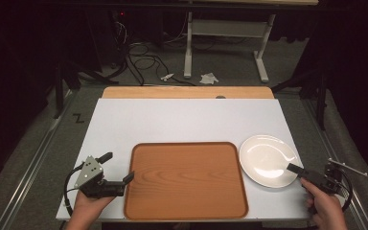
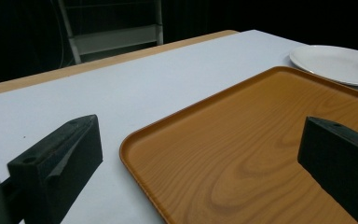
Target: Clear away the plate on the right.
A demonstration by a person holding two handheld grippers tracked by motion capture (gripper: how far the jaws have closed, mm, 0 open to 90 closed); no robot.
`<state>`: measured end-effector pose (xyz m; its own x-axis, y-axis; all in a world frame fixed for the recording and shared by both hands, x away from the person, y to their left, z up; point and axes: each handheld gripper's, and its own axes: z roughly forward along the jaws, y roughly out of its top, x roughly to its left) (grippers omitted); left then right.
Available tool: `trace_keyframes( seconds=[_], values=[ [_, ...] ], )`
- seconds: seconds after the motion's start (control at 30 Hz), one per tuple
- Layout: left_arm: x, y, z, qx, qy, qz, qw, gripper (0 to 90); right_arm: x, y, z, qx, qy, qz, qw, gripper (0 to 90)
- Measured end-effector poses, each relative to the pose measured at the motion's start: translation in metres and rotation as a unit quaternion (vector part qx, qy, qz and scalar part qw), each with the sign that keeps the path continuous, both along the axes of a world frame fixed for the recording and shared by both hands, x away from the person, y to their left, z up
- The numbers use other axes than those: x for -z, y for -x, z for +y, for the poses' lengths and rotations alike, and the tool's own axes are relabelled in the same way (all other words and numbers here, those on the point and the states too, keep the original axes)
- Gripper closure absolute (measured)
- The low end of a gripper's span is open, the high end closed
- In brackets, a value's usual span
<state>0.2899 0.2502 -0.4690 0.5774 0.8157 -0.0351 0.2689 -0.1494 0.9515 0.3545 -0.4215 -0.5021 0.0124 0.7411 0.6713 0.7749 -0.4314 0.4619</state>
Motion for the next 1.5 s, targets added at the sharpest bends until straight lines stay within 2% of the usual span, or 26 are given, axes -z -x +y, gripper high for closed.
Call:
trace_keyframes(
  seconds=[0.17, 0.27, 0.6, 0.83, 1.0, 1.13, 1.2, 1.3, 1.4, 1.5],
  values=[
    [0.0000, 0.0001, -0.0007, -0.001, 0.000, 0.002, 1.0000, 0.4, 0.0028, -0.0005, -0.0019, -0.004, -0.001, 0.001, 1.0000, 42.5],
    [-0.0002, 0.0003, -0.0012, 0.000, -0.001, 0.001, 1.0000, 0.5, 0.0034, -0.0010, -0.0031, -0.005, -0.009, 0.003, 0.9999, 42.0],
    [0.0017, -0.0015, -0.0013, 0.002, -0.003, 0.008, 1.0000, 0.8, 0.0051, -0.0012, -0.0034, -0.010, -0.008, -0.007, 0.9999, 42.7],
    [0.0017, -0.0013, -0.0017, 0.001, -0.005, 0.008, 1.0000, 0.9, 0.0041, -0.0022, -0.0034, -0.013, -0.003, 0.000, 0.9999, 44.6],
    [0.0025, -0.0017, -0.0016, 0.001, -0.006, 0.011, 0.9999, 1.2, 0.0065, -0.0014, -0.0061, -0.002, -0.004, 0.005, 1.0000, 57.1],
    [0.0027, -0.0018, -0.0021, -0.002, -0.004, 0.012, 0.9999, 1.3, 0.0075, -0.0014, -0.0074, -0.004, 0.004, 0.002, 1.0000, 61.6],
    [0.0026, -0.0017, -0.0023, -0.002, -0.007, 0.011, 0.9999, 1.4, 0.0074, -0.0013, -0.0063, -0.003, 0.014, 0.001, 0.9999, 65.7],
    [0.0026, -0.0017, -0.0023, -0.002, -0.010, 0.010, 0.9999, 1.8, 0.0083, -0.0005, -0.0054, 0.001, 0.039, 0.001, 0.9992, 77.1],
    [0.0027, -0.0018, -0.0021, -0.003, -0.008, 0.010, 0.9999, 1.9, 0.0084, -0.0011, -0.0063, 0.001, 0.041, 0.003, 0.9992, 78.4],
    [0.0026, -0.0018, -0.0023, -0.003, -0.011, 0.011, 0.9999, 2.0, 0.0086, -0.0020, -0.0086, 0.006, 0.022, 0.013, 0.9996, 80.5]
  ],
)
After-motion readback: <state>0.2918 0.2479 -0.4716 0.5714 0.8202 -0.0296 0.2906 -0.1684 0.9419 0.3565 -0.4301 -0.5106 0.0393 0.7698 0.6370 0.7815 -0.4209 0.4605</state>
